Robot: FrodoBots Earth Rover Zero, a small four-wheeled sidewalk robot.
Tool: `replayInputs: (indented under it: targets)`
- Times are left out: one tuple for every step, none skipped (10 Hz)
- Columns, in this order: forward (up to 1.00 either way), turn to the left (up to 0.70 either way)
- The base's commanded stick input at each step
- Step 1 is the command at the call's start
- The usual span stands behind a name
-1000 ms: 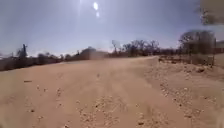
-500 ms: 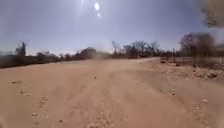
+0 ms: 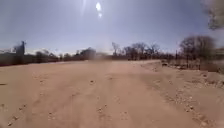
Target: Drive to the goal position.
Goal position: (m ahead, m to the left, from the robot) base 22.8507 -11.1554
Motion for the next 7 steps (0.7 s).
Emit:
replayInputs:
  targets:
    - [1.0,0.0]
    - [1.0,0.0]
    - [1.0,0.0]
    - [1.0,0.0]
    - [1.0,0.0]
    - [1.0,0.0]
    - [1.0,0.0]
